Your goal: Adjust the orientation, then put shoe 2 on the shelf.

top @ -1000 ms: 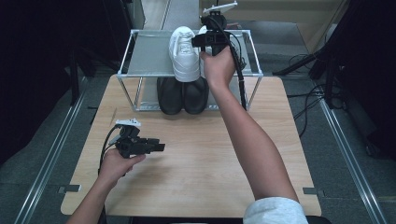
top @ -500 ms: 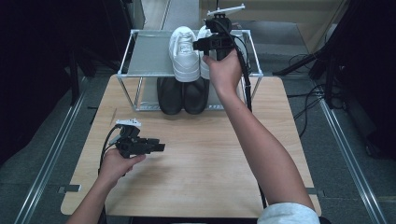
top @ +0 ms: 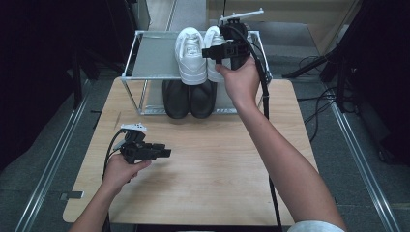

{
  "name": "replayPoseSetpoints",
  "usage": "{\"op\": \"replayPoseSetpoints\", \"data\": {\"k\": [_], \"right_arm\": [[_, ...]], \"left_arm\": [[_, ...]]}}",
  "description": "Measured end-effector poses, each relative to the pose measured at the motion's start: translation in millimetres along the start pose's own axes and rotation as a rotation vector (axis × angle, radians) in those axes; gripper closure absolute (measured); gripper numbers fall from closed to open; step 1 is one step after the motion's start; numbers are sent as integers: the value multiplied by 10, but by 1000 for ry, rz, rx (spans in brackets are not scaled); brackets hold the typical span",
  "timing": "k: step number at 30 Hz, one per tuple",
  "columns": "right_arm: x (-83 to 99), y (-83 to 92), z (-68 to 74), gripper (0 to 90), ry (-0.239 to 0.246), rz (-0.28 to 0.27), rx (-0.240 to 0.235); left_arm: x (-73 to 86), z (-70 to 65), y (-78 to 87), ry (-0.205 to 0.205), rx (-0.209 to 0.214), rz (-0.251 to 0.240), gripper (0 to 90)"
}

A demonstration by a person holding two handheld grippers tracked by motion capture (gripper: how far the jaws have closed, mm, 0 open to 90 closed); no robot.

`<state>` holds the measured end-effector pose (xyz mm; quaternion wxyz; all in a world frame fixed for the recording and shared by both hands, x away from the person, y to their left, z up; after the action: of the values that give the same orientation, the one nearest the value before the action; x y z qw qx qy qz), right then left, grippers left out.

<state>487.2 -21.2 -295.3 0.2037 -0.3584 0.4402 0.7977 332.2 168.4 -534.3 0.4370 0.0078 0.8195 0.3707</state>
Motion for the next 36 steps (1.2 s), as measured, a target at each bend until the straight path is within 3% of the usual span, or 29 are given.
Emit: {"op": "replayPoseSetpoints", "data": {"k": [11,15,24,28,36], "right_arm": [[274,76,-39,499,-12,7,-78],[386,108,-72,499,8,6,-79],[700,122,-191,495,-10,28,-111],[832,127,-265,487,16,14,-107],[1163,75,-420,464,9,28,-122]], "left_arm": [[-1,7,-1,5,-4,-6,517],[0,6,-2,6,-4,-6,516],[2,17,1,0,-9,-6,514],[1,15,3,1,-11,-8,513],[3,15,1,-1,-13,-8,512]]}}
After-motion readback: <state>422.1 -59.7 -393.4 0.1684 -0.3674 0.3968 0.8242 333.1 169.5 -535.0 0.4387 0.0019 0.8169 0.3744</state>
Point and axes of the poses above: each handheld gripper's, and its own axes: y roughly backward along the jaws, x roughly out of its underside, z roughly to its left, the point moved 8 cm from there along -y, roughly forward along the jaws, and after that the axes turned 10 degrees about -y, right-handed, at the moved point
